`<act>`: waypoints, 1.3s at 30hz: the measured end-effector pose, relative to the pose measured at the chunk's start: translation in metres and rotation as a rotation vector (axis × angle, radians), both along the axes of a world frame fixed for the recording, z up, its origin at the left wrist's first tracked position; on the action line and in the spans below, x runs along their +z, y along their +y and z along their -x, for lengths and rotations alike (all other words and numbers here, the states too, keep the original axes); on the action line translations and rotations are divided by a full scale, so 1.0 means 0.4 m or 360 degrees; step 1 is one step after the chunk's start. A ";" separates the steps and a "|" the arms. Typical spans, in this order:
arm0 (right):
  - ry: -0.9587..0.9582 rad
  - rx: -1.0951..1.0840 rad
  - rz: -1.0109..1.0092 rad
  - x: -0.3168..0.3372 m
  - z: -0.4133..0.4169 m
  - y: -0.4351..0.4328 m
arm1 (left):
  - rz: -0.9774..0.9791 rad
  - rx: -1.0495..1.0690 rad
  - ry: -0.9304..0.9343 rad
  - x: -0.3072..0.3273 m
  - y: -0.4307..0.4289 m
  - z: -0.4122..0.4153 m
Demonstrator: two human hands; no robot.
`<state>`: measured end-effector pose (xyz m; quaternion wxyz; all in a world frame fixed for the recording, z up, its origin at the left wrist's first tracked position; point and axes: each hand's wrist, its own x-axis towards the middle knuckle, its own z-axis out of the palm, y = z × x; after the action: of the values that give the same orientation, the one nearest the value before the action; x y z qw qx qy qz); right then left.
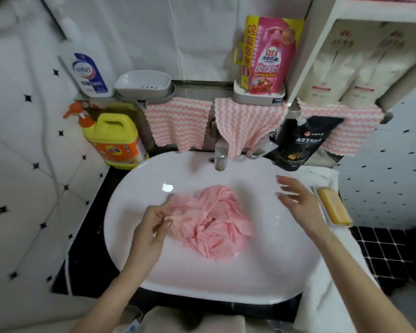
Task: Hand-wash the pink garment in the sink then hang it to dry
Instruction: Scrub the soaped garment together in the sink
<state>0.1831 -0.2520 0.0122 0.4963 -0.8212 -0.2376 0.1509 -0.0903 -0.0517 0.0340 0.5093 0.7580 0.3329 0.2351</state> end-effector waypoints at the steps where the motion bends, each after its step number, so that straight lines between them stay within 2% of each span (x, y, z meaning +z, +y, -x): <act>1: 0.0112 0.0370 -0.0069 0.027 0.057 0.050 | 0.0127 -0.0050 -0.0087 0.018 0.008 -0.016; 2: 0.0204 0.0720 -0.0067 0.043 0.104 0.098 | 0.0238 -0.0096 -0.0175 0.037 0.016 -0.032; 4: 0.0359 0.1208 0.0039 0.057 0.168 0.201 | 0.0363 -0.0188 -0.0323 0.071 0.034 -0.057; 6: 0.0483 0.1408 0.0126 0.076 0.198 0.283 | 0.0422 -0.0227 -0.0395 0.099 0.055 -0.073; 8: 0.0615 0.1397 0.0186 0.117 0.201 0.327 | 0.0436 -0.0167 -0.0436 0.118 0.084 -0.075; 11: 0.0708 0.1288 0.0076 0.114 0.166 0.338 | 0.0344 0.0039 -0.0488 0.121 0.131 -0.065; 13: 0.0891 0.1224 -0.0158 0.104 0.153 0.331 | 0.0256 0.0173 -0.0454 0.111 0.147 -0.063; 16: 0.1310 0.0946 -0.0548 0.087 0.166 0.341 | 0.0109 0.0158 -0.0153 0.067 0.150 -0.076; 18: 0.1383 0.0681 -0.0685 0.076 0.184 0.362 | 0.0182 0.0058 0.0055 0.037 0.138 -0.095; 21: 0.1287 0.0276 -0.0689 0.082 0.201 0.387 | 0.0632 -0.0222 0.0274 0.028 0.112 -0.107; 23: 0.1281 0.0045 -0.0709 0.088 0.193 0.382 | 0.0756 -0.0539 0.0347 0.026 0.106 -0.098; 25: 0.1293 -0.0076 -0.0782 0.093 0.187 0.369 | 0.0788 -0.0606 0.0157 0.011 0.123 -0.092; 29: 0.1200 -0.0370 -0.0829 0.130 0.199 0.355 | 0.1026 -0.0148 -0.0547 0.030 0.133 -0.123; 31: 0.0960 -0.0478 -0.0807 0.162 0.245 0.352 | 0.1160 0.0061 -0.0769 0.061 0.128 -0.161; 32: 0.0807 -0.0425 -0.0847 0.174 0.284 0.358 | 0.1193 0.0187 -0.0803 0.075 0.129 -0.185; 35: 0.0511 -0.0287 -0.0791 0.196 0.382 0.394 | 0.1332 0.0313 -0.0624 0.117 0.069 -0.249; 37: 0.0452 -0.0494 -0.0682 0.169 0.354 0.419 | 0.1046 0.0275 -0.0408 0.108 -0.015 -0.260; 39: 0.0584 -0.0629 -0.0664 0.149 0.338 0.428 | 0.0736 0.0377 -0.0245 0.085 -0.030 -0.260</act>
<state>0.0479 -0.0809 0.0717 0.7077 -0.6914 -0.0063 0.1450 0.0139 -0.0635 0.0678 0.6615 0.5572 0.4245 0.2679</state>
